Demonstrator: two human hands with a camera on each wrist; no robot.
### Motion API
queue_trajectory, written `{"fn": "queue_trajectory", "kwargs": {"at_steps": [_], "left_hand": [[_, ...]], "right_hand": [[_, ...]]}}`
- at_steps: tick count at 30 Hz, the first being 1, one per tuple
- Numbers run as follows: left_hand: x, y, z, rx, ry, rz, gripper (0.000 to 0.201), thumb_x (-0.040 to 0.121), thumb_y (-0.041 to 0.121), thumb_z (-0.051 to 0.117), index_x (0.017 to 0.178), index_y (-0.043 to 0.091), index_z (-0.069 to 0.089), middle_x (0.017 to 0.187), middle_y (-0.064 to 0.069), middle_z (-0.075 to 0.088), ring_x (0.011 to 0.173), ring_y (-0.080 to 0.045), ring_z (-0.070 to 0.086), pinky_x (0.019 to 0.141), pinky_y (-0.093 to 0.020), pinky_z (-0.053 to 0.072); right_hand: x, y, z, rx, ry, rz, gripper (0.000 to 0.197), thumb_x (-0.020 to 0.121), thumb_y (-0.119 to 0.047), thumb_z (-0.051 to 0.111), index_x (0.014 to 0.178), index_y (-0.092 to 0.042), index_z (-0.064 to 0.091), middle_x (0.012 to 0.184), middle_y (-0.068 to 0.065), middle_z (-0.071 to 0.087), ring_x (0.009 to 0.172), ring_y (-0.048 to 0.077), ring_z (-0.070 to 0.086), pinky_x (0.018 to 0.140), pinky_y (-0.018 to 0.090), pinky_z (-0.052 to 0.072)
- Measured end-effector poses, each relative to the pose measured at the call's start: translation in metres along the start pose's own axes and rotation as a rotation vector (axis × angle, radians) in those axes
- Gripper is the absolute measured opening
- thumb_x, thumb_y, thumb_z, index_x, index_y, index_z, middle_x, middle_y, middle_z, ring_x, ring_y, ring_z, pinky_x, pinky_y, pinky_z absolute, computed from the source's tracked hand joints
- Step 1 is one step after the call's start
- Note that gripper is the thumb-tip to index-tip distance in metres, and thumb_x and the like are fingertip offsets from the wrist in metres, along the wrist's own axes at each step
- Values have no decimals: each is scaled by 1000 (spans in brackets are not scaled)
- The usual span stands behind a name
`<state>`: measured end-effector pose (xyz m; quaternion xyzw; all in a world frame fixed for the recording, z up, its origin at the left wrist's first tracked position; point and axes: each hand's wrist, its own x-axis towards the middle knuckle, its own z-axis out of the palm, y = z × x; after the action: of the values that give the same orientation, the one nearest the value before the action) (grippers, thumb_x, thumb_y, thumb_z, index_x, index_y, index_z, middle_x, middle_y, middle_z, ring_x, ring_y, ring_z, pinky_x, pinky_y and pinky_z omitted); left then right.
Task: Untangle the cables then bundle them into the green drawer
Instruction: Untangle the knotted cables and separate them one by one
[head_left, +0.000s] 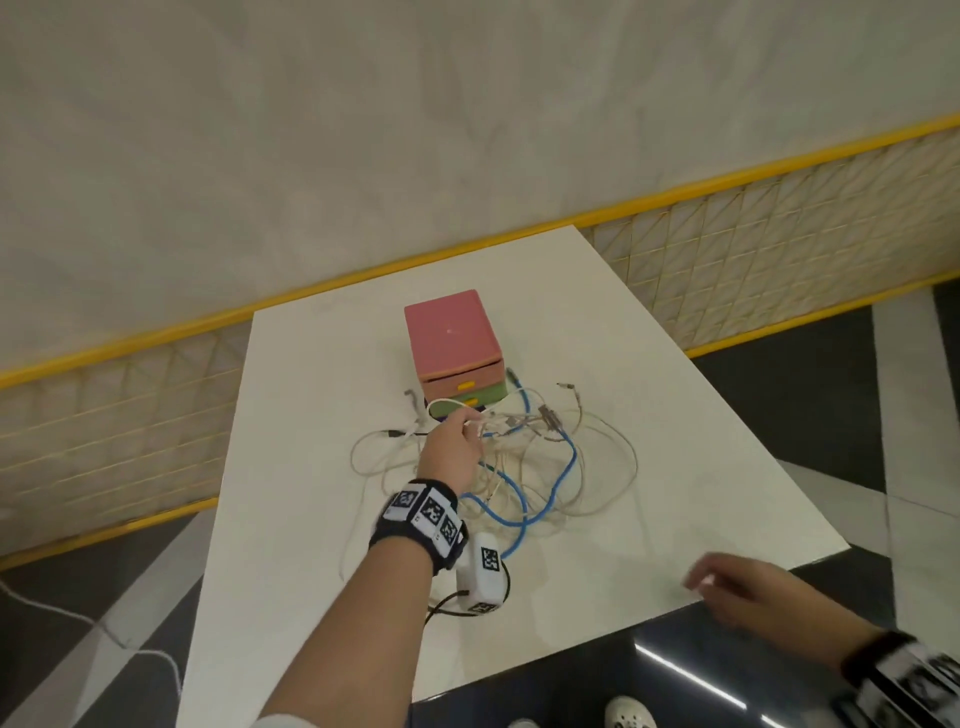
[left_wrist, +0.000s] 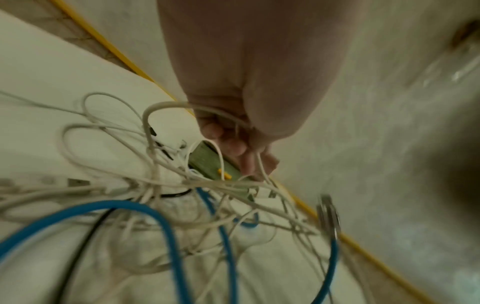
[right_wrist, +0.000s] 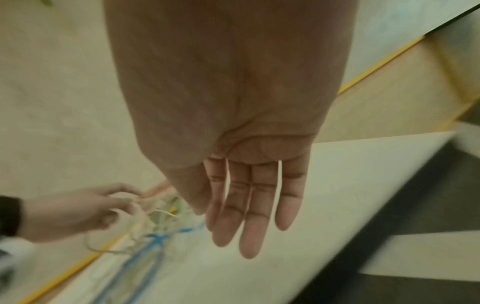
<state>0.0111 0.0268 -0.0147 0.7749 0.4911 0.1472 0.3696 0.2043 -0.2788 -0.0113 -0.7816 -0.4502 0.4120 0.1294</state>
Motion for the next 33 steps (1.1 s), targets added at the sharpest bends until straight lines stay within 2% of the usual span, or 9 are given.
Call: {"fn": "queue_trajectory", "kwargs": {"at_steps": [4,8,12,17,20,23,25,28,33], "left_hand": [[0,-8,19,340,-97,48,37,91,-2,38,104,26,58,110,-6,56,76,-26,60,69,-38,51],[10,-14,36,583,-130,-22,32,102,28,36,121,23,62,127,-5,50,100,-29,64,83,-40,51],[19,-15,49,714,-130,-60,33,100,34,43,119,18,65,130,-5,49,109,-27,60,87,-40,51],[16,-11,47,807,-12,116,26,97,30,47,102,27,72,141,-3,41,130,-28,35,110,-46,25],[5,-4,32,519,86,175,14,92,33,57,87,30,70,143,2,35,135,-29,28,114,-51,11],[-10,27,0,-42,-9,182,11,101,22,49,97,18,58,101,3,63,97,-27,59,87,-38,43],[-23,53,-24,-289,-79,197,10,104,19,41,103,18,51,79,2,57,77,-29,57,75,-38,48],[-42,82,-48,-491,-89,230,12,103,25,45,93,25,51,70,11,45,65,-7,47,69,-20,43],[-55,98,-76,-716,-2,206,40,103,41,42,69,20,41,57,5,33,54,-13,32,58,-32,30]], "right_hand": [[27,-57,-8,8,-10,-183,14,95,-24,51,102,-32,60,77,-9,66,72,-3,60,72,11,46],[37,-75,-2,-4,-21,-254,17,95,-25,49,105,-32,60,77,-13,65,79,4,60,75,15,46],[31,-65,5,-25,-40,-284,16,94,-28,49,106,-35,59,83,-13,66,76,4,57,75,16,45],[28,-44,10,-17,-45,-261,15,94,-31,49,104,-37,59,80,-15,63,83,7,63,77,19,49],[36,-48,6,-14,27,-265,16,94,-26,50,100,-37,60,88,-12,66,82,9,63,75,18,49],[54,-75,-1,91,132,-295,16,93,-20,52,101,-29,63,95,-9,63,73,17,64,72,24,52],[71,-107,-7,150,226,-358,22,94,-18,53,114,-24,58,105,-7,58,71,21,64,65,19,50],[95,-164,-13,287,239,-514,41,94,-17,55,133,-21,43,122,-4,51,70,18,67,63,18,51],[106,-221,-5,607,-34,-673,17,100,-15,44,117,-20,44,88,5,59,71,23,68,59,30,55]]}}
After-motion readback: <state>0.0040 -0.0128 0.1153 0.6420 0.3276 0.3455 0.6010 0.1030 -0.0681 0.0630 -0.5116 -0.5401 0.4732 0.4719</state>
